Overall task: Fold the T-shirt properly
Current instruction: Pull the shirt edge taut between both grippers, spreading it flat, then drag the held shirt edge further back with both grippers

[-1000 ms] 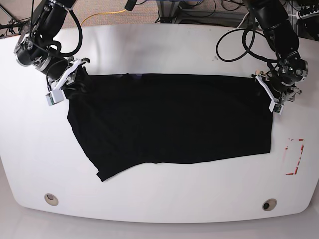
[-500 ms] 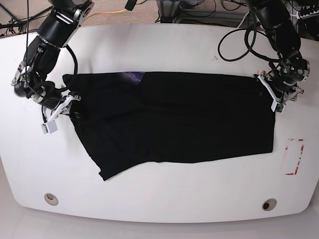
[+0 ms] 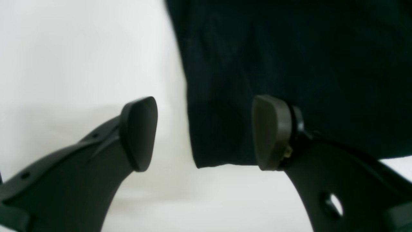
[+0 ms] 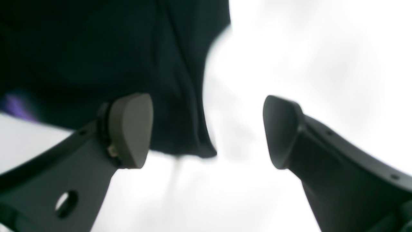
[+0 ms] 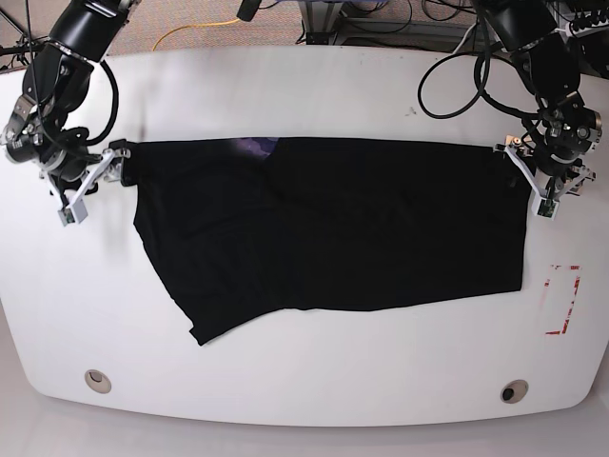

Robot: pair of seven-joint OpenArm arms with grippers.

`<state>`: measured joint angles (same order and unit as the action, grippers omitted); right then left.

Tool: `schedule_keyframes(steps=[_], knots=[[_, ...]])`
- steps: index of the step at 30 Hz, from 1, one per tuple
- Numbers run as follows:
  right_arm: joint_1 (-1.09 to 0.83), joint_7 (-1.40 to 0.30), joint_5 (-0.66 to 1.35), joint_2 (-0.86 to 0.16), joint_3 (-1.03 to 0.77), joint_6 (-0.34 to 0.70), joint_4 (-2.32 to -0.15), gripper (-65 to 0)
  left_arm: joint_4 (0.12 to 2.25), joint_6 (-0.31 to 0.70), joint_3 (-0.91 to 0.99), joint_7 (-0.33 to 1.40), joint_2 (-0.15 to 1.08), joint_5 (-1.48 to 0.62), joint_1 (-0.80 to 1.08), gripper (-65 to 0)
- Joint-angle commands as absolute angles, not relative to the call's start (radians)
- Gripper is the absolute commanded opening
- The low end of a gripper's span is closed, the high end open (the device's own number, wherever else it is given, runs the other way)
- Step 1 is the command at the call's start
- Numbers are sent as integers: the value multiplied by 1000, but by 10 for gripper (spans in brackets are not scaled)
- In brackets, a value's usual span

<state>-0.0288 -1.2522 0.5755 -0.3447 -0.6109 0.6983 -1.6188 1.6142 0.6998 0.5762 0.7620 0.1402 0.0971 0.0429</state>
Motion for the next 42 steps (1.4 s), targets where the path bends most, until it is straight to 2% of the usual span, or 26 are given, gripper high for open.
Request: schedule_keyframes(steps=[1, 9, 21, 24, 26, 28, 29, 30, 32, 33, 36, 42], knots=[[-36, -1193, 539, -357, -613, 698, -1641, -162, 1629, 698, 578, 743, 156, 88, 31, -224], [-91, -1093, 417, -285, -602, 698, -1638, -159, 1578, 698, 568, 682, 154, 88, 38, -224], [-85, -1056, 407, -240, -588, 698, -1541, -165, 1423, 698, 553, 564, 162, 93, 54, -228], [-87, -1053, 410, -232, -587, 698, -1538, -247, 1400, 698, 549, 550, 188, 93, 54, -229], [-88, -1053, 410, -231, -587, 698, -1538, -369, 1399, 698, 553, 547, 188, 94, 59, -243], [-93, -1053, 410, -231, -587, 698, -1538, -506, 1405, 698, 555, 550, 186, 94, 65, -317], [-93, -1053, 410, -232, -587, 698, -1538, -577, 1405, 698, 555, 552, 186, 94, 67, -390], [-94, -1053, 410, -234, -587, 698, -1538, -612, 1405, 698, 555, 552, 186, 94, 74, -456], [-105, -1053, 410, -236, -587, 698, -1541, -631, 1405, 698, 555, 555, 188, 96, 91, -604], [-117, -1053, 410, -237, -587, 698, -1555, -634, 1408, 698, 553, 568, 188, 96, 97, -646], [-165, -1053, 412, -251, -588, 698, -1632, -642, 1452, 698, 556, 630, 193, 96, 137, -649], [-288, -1055, 412, -257, -593, 698, -1751, -650, 1621, 698, 556, 664, 186, 91, 283, -597]])
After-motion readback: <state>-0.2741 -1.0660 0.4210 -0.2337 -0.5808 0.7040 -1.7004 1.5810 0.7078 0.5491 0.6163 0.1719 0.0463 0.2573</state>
